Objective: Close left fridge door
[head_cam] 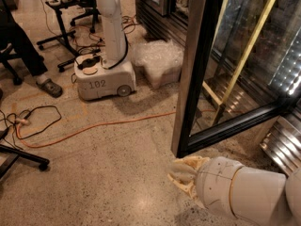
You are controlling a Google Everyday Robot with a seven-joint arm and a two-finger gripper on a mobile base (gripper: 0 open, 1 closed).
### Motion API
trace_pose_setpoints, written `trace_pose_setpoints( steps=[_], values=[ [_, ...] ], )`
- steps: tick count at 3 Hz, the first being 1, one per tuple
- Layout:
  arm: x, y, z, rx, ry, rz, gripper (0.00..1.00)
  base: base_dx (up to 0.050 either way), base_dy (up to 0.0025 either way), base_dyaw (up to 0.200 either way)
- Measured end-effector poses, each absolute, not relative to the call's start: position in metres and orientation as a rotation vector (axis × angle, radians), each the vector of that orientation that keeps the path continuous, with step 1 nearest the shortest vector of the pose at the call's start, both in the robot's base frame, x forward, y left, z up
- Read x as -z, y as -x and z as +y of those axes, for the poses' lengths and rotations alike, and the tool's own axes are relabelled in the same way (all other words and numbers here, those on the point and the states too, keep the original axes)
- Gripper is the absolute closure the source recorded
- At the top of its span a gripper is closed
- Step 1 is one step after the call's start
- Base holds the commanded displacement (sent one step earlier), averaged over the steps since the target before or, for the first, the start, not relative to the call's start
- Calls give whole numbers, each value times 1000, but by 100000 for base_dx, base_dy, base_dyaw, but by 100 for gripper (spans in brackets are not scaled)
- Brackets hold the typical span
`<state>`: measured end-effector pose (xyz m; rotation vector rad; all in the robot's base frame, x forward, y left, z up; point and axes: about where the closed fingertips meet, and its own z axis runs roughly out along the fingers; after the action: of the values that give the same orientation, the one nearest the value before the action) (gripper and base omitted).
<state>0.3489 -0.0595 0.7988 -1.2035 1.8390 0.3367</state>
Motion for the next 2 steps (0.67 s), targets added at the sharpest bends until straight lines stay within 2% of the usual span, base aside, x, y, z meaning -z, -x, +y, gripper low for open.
trace_pose_setpoints(
  steps=[1,2],
  values=[
    [-793,-353,-50,-323,1128,1846,100,0,0,0],
    [-792,-373,-52,-201,987,1838,100,0,0,0]
  ],
)
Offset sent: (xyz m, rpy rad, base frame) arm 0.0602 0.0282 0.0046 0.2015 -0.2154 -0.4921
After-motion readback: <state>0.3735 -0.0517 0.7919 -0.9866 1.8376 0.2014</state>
